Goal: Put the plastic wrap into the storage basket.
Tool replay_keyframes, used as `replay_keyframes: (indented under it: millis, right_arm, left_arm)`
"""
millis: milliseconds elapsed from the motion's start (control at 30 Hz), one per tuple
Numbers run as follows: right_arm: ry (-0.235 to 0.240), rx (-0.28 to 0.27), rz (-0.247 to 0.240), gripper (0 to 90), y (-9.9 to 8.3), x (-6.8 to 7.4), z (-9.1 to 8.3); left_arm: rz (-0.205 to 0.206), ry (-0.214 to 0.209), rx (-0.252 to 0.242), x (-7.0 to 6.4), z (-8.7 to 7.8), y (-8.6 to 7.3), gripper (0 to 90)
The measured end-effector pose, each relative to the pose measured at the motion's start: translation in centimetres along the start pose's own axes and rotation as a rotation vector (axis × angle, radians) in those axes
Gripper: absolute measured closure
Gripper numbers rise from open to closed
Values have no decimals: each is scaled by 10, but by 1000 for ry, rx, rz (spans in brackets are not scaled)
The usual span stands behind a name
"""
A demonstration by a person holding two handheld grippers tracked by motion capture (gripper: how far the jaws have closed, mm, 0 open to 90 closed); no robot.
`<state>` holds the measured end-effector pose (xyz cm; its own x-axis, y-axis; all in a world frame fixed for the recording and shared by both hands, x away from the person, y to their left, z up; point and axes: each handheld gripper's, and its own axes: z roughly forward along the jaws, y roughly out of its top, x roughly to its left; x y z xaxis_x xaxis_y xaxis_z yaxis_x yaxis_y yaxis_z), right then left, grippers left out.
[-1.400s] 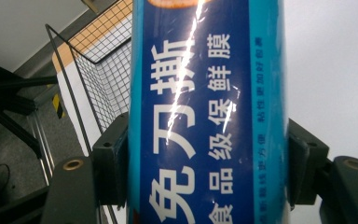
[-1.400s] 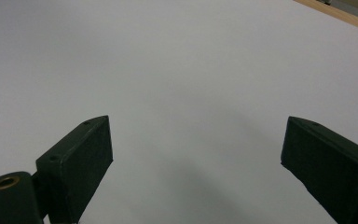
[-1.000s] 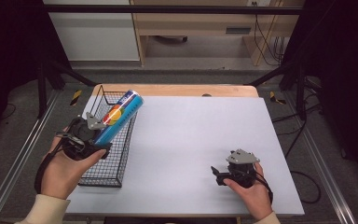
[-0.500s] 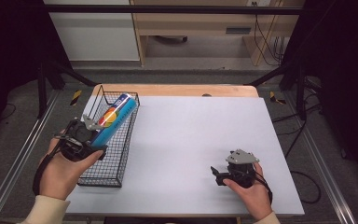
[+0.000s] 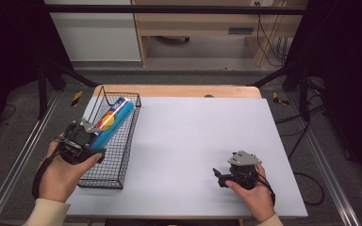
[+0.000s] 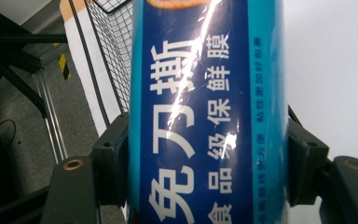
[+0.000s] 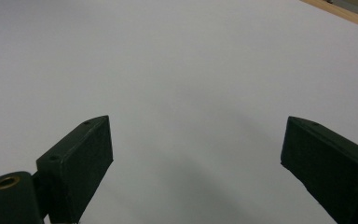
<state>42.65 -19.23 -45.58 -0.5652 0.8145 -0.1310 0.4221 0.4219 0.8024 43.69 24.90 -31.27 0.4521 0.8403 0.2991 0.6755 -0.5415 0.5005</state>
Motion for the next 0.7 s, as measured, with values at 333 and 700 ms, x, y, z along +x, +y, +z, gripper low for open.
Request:
replay_keyframes:
  millis: [333, 700]
  right_arm:
    - [1, 1, -4, 93, 0, 0, 0]
    - [1, 3, -5, 94, 0, 1, 1]
  left_arm:
    - [-5, 5, 14, 0, 2, -3, 319]
    - [-12, 4, 21, 0, 3, -6, 319]
